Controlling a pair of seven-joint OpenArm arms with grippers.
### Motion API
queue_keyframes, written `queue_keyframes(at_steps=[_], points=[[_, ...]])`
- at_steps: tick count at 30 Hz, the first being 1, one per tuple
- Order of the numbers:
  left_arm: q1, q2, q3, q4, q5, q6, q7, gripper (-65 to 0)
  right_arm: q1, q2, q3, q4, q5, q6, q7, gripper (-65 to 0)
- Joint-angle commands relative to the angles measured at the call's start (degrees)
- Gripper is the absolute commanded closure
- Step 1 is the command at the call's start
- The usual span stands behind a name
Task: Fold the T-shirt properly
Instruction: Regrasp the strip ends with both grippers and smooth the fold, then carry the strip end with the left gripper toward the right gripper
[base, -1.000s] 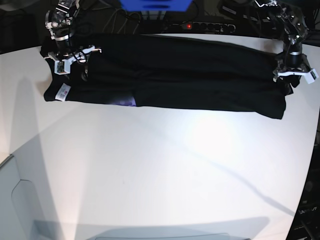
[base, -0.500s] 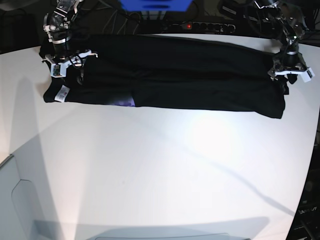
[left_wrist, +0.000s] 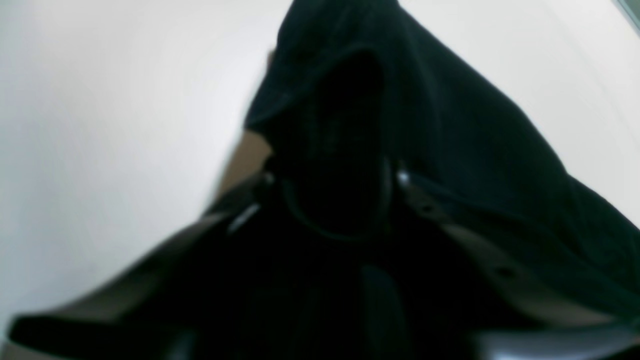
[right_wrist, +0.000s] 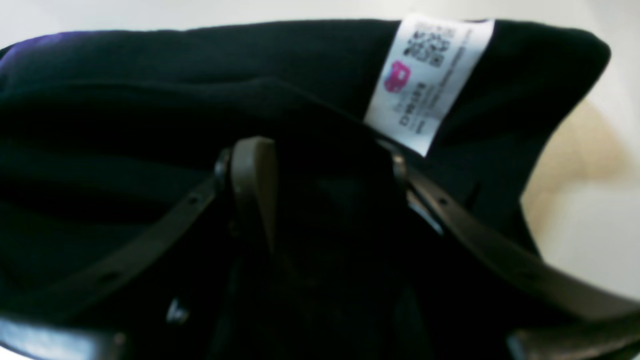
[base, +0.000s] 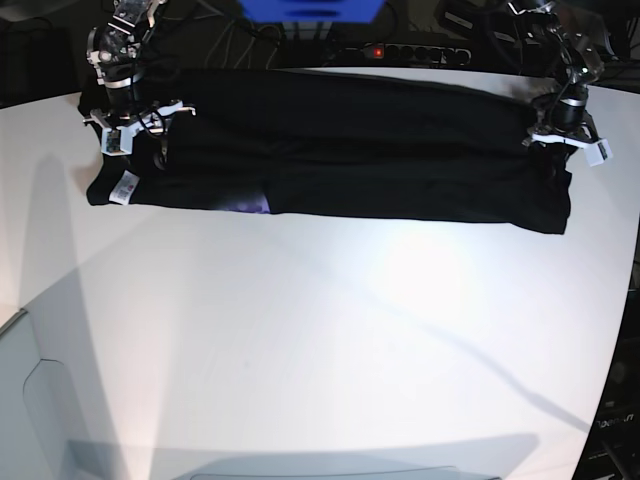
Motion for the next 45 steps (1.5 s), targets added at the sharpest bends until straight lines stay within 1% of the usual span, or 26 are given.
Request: queue_keyframes(at_steps=[1,4,5,7,10,11,16,19,22,24,28,30,34,38,41,45], points=[[0.37,-0.8,-0.42,0.93,-0.57,-0.91,-0.74,-12.1,0.46,0.23,0.16,0.73,0.45,0.62,0.77,-29.4],[0.46,-0.54,-3.94,1.29,-0.48,-0.91,-0.74,-1.2,1.51,0.23,0.33,0.64,-0.08,0.62,0.77,-29.4],[0.2,-0.45,-5.17,1.37,-0.48,-0.82,-0.74,0.0,1.69,0.23,0.33,0.64,-0.87,0.62,0.77,-29.4],[0.02,-0.63,-6.93,1.37,-0.57,-0.82,-0.74,-0.8,2.66,0.23,0.25,0.64,-3.07,0.62,0.77,-29.4],[-0.24,-0.98,-8.6,1.46,-0.74,-0.82,-0.74,-0.1,4.33,0.23,0.33,0.03,-6.23,0.62,0.68,-29.4],[-0.24,-1.59,-8.95,2.16,-0.65,-0.82,-0.74,-0.1,4.94,0.23,0.33,-0.41,-6.85,0.62,0.68,-29.4],[-0.15,-1.86,-9.22,5.77,-0.74,-0.82,-0.74,-0.1,5.91,0.23,0.16,-1.38,-7.29,0.62,0.68,-29.4],[0.29,-1.42,-9.04,9.55,-0.65,-0.82,-0.74,-0.1,5.82,0.23,-0.02,-1.38,-7.29,0.62,0.68,-29.4],[0.37,1.75,-8.95,14.82,-0.48,-0.82,-0.65,-0.1,5.82,0.23,-0.11,-1.38,-7.2,0.62,0.68,-29.4],[1.43,4.56,-8.78,19.83,-0.13,-0.91,-0.65,-0.1,5.82,0.23,-0.11,-1.38,-7.2,0.62,0.68,-29.4],[4.15,9.57,-3.85,28.36,4.36,-1.0,-0.65,-0.1,5.82,0.23,-0.11,-1.38,-7.2,0.62,0.68,-29.4],[5.65,11.95,0.1,31.26,7.26,-1.0,-0.74,-0.1,5.82,0.23,-0.11,-1.29,-7.2,0.62,0.68,-29.4],[8.29,15.55,8.54,34.69,12.0,-1.0,-0.74,-0.1,5.82,0.23,-0.11,-1.29,-7.2,0.62,0.68,-29.4],[10.22,16.61,16.89,36.36,15.61,-0.91,-0.74,-0.1,5.82,0.23,-0.11,-1.29,-7.11,0.62,0.68,-29.4],[11.63,16.52,23.49,36.71,18.07,-0.82,-0.74,-0.1,5.82,0.23,-0.11,-1.29,-7.11,0.62,0.68,-29.4],[11.98,16.25,31.05,36.19,23.26,-0.82,-1.0,-0.1,5.82,0.23,-0.11,-1.29,-7.11,0.62,0.68,-29.4]])
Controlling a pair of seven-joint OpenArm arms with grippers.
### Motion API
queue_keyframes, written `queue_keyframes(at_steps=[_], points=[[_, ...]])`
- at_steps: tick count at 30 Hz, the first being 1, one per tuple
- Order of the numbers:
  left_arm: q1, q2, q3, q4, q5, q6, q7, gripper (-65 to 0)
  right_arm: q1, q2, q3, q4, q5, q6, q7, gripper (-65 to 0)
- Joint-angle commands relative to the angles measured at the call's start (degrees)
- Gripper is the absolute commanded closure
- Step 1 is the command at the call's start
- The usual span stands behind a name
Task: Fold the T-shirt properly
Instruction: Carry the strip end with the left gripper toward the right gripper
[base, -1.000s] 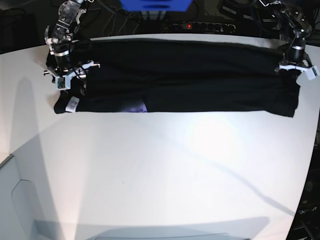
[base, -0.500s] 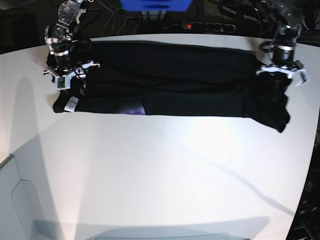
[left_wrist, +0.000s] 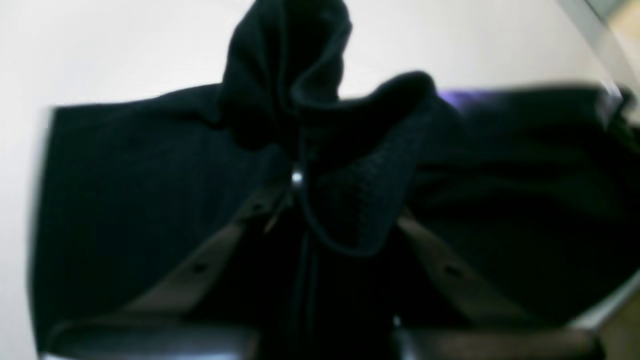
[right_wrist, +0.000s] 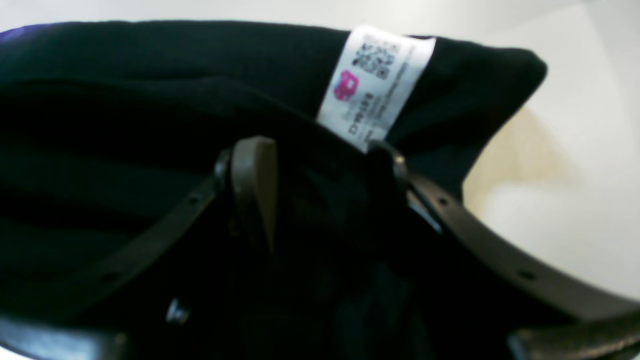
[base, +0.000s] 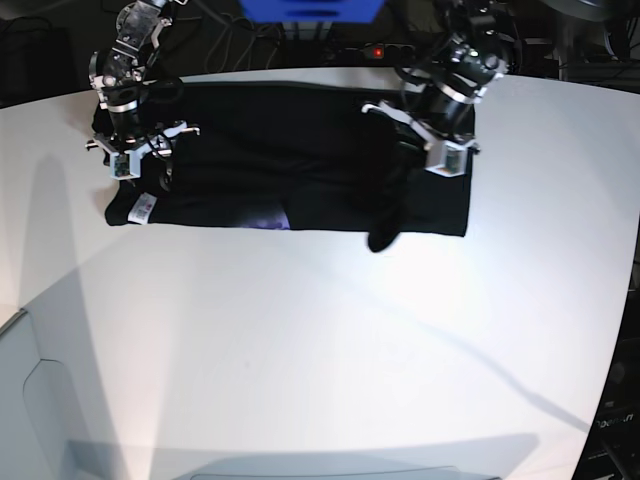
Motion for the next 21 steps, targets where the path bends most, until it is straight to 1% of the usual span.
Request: queue_keyframes(at_steps=[1,4,10,14,21], points=[[0.11,-0.07,1.29,0.89,-0.15,-0.23,-1.35,-0.1,-0.02,0.23,0.11,0.83,-0.01,0.65,0.4,-29.4],[-0.15,-0.07,4.89,0.8,2.58,-0.05,-1.35,-0.1,-0.02,0.23,0.11,0.83,-0.01,0.65,0.4,-29.4],[-0.33,0.01,9.81,-0.78,6.45,0.12,-1.71,-0.1,0.07,0.23,0.11,0.83,-0.01,0.65,0.4,-29.4],[-1.56,0.19,9.73,-2.72,7.41,0.12,-1.71,-0.1,0.07,0.23,0.11,0.83,-0.01,0.65,0.4,-29.4],[-2.7,0.01,10.17,-4.83,7.33,0.21,-1.27,-0.1,0.07,0.23,0.11,0.91,-0.01,0.65,0.4,-29.3]])
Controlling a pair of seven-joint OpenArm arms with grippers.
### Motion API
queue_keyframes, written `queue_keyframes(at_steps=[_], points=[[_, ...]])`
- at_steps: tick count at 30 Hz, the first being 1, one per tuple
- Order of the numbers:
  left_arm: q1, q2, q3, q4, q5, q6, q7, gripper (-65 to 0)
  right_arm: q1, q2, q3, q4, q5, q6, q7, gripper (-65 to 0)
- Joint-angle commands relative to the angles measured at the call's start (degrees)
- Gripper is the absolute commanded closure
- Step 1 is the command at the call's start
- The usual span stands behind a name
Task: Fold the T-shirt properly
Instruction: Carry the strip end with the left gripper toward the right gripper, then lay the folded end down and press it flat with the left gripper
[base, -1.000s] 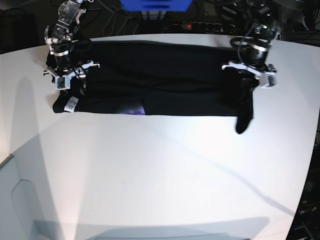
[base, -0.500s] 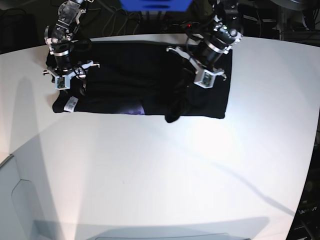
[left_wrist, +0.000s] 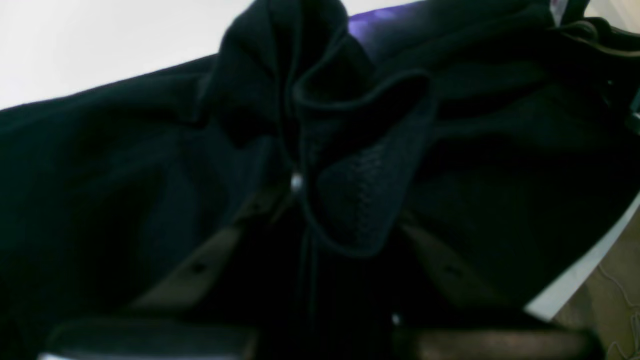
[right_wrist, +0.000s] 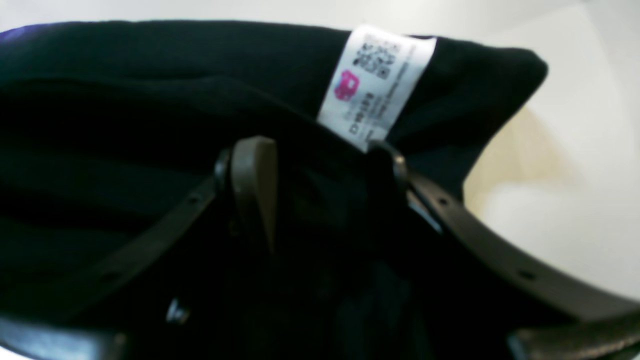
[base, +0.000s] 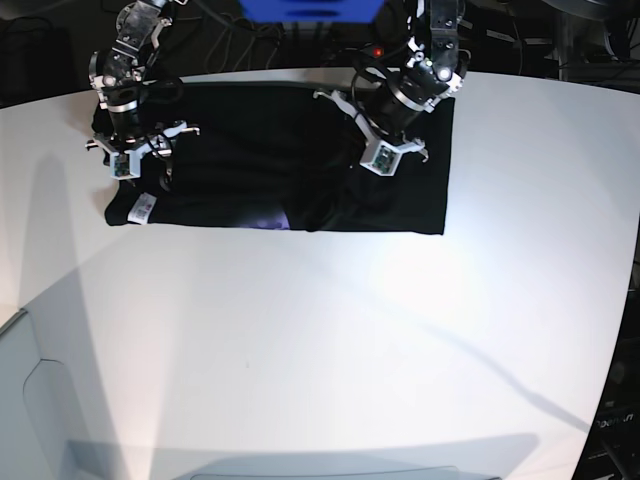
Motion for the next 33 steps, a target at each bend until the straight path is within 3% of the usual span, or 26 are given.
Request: queue_keyframes(at_steps=[1,9,16,19,24,29,33], points=[[-0.01,0.32,0.13,0.9,-0.98,-0.23,-1.29,-0.1,0.05,0.23,0.11,0.91,-0.01,0.65,0.4,-29.3],[-0.98,-0.03,3.03,0.99,-0.89,-0.23,-1.29,-0.2,0.05,0.23,0.11,1.0,-0.01,0.65,0.4,-29.3],[-1.07,0.15,2.95,1.43,-0.89,-0.23,-1.29,-16.8,-0.13,0.23,0.11,1.18,-0.01,0.65,0.4,-29.3],[-0.89,0.06,3.03,1.6,-1.24,-0.23,-1.29,-20.7,-0.13,0.23,0.11,1.27,-0.01,0.65,0.4,-29.3],[-0.37,0.32,3.12,3.8,-1.59,-0.93,-1.38,-23.4,-0.3,0.23,0.11,1.27,-0.01,0.65,0.4,-29.3],[-0.19,-0.03,3.12,6.44,-8.19,-0.93,-1.29,-23.4,-0.48,0.23,0.11,1.27,-0.01,0.65,0.4,-29.3],[0.34,-0.12,3.12,7.32,-9.15,-0.84,-1.29,-23.5,-0.48,0.23,0.11,1.27,-0.1,0.65,0.4,-29.3]])
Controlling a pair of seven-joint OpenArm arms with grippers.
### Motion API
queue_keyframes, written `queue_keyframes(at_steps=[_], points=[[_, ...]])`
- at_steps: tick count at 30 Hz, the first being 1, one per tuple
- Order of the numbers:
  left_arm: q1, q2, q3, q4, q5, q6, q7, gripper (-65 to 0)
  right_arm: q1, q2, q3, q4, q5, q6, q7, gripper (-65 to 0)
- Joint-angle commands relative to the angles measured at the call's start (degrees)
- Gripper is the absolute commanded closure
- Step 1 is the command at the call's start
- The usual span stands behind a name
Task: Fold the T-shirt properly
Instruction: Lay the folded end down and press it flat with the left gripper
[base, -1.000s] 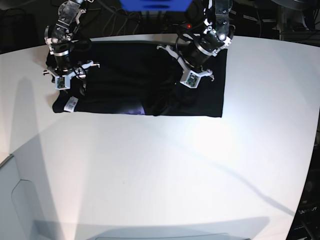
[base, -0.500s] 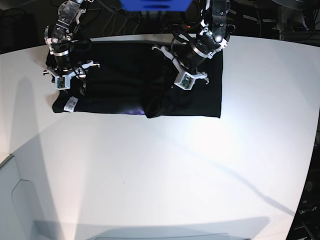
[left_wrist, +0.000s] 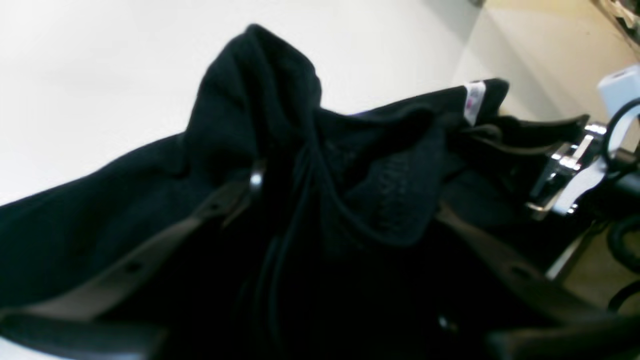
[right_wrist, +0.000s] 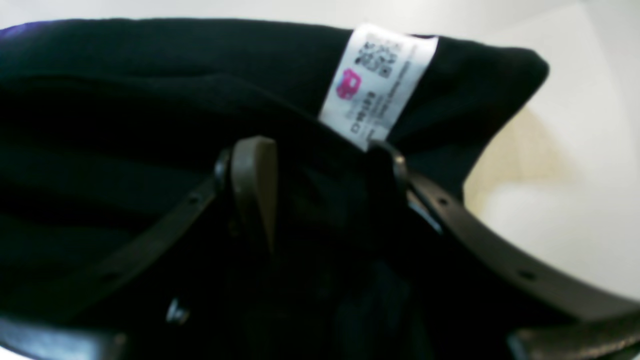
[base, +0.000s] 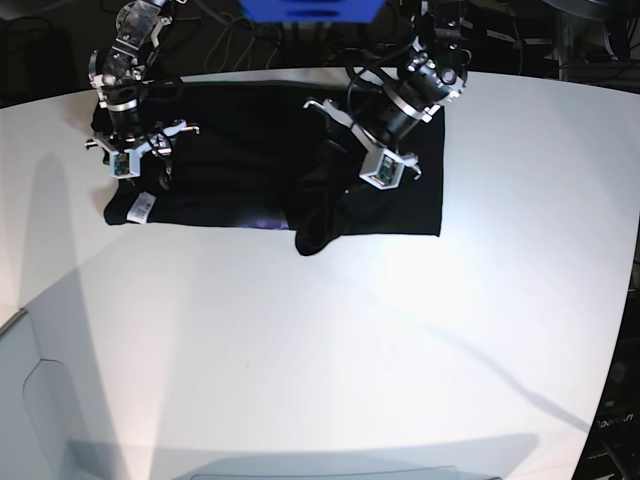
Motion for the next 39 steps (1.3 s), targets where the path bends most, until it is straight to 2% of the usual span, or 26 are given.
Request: queue_keyframes(at_steps=[1,9,11,15,18,22,39], points=[[0.47,0.17,0.24,1.02,-1.13,-0.62,-1.18,-23.5,-0.15,0.23,0.11,0.92,-0.1,0.65,0.42,-29.3],[0.47,-0.98,0.24,0.41,-1.13,-0.45,-1.18,-24.8,-0.24,0.23,0.11,1.0,-0.1,0.65,0.42,-29.3],[0.47,-0.98,0.24,0.32,-1.05,-0.62,-0.21,-32.2,-0.24,0.23,0.11,1.0,-0.1,0.65,0.42,-29.3],[0.12,-3.17,2.7,0.93,-1.4,-0.71,6.21,-52.0,-0.24,0.23,0.11,1.0,-0.1,0.65,0.42,-29.3],[0.03,-6.08,6.66,1.11,-1.57,-0.71,5.5,-60.2,-0.33,0.23,0.2,1.0,-0.1,0.65,0.42,-29.3],[0.47,-6.87,8.24,2.96,-1.57,-0.62,1.72,-61.0,-0.33,0.23,0.38,1.0,-0.1,0.65,0.42,-29.3],[-1.29,-6.52,6.13,4.1,-1.66,0.08,1.64,-61.0,-0.33,0.23,0.29,1.0,-0.1,0.65,0.42,-29.3]])
